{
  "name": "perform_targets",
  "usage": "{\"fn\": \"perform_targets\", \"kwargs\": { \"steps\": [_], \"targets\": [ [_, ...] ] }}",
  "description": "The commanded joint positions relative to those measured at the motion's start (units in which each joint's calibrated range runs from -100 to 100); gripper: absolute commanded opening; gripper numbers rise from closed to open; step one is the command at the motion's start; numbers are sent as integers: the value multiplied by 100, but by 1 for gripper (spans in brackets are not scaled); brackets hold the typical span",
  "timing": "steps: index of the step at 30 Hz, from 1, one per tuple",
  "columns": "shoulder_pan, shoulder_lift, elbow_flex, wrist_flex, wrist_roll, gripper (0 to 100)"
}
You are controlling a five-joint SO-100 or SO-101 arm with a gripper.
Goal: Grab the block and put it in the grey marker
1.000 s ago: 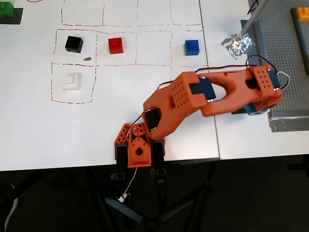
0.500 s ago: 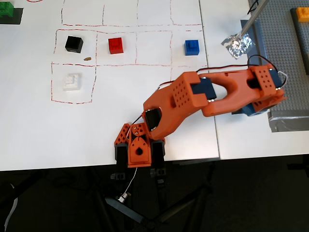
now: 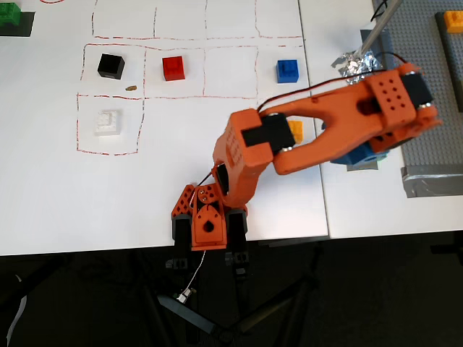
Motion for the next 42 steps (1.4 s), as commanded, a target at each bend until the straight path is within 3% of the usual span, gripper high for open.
{"fn": "perform_targets", "kwargs": {
  "steps": [1, 5, 16, 25, 31, 42],
  "targets": [
    [-659, -1094, 436, -95, -361, 22],
    [-1638, -1878, 1551, -487, -855, 18],
    [-5211, -3481, 4135, -3458, -3033, 0],
    [-7046, -4428, 4516, -4666, -4366, 0],
    [-7664, -5678, 5477, -5434, -4840, 0],
    [-8149, -8263, 8478, -6185, -4952, 0]
  ]
}}
